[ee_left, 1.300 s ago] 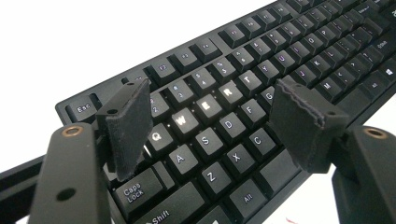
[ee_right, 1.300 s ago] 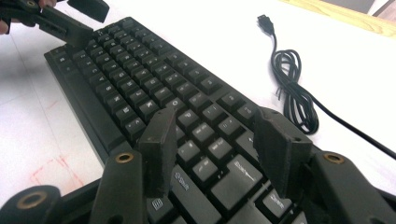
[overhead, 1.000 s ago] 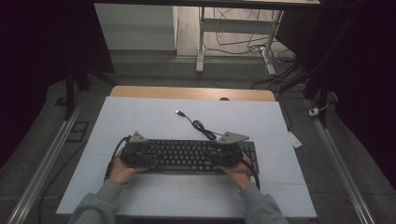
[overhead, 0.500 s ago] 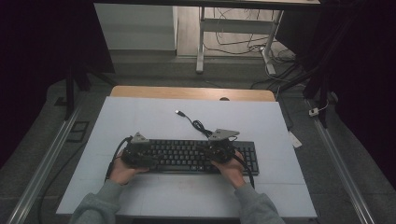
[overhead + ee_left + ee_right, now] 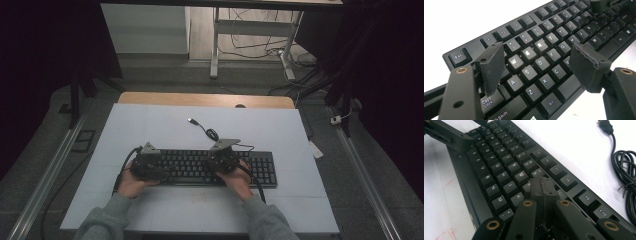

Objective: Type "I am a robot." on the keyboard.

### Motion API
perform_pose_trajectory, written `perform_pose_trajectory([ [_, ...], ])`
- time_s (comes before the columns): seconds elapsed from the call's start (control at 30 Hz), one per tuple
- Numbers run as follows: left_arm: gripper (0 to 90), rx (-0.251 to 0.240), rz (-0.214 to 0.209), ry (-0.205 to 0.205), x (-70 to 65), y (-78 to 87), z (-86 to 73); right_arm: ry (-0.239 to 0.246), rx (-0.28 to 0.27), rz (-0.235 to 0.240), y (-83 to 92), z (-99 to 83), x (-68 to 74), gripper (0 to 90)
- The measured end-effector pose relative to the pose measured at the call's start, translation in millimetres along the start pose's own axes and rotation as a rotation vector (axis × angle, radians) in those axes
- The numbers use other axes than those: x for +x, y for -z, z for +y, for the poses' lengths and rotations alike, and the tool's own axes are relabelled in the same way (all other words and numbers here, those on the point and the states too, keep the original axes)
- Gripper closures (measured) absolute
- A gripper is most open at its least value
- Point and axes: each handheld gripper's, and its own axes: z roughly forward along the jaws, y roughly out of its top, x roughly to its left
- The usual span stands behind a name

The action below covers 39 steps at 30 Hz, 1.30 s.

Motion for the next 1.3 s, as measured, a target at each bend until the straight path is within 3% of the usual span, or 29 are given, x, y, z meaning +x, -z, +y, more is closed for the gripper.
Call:
perform_pose_trajectory([
  [0.7, 29.0, 0.0, 0.0, -0.007, -0.4, 0.5, -0.3, 0.011, 0.033, -0.023, -8.8, -2.5, 0.0, 89.7],
  [1.3, 29.0, -0.002, 0.001, -0.016, -0.7, 0.5, -0.3, -0.001, -0.019, -0.022, 2.9, -0.3, -0.2, 89.7],
])
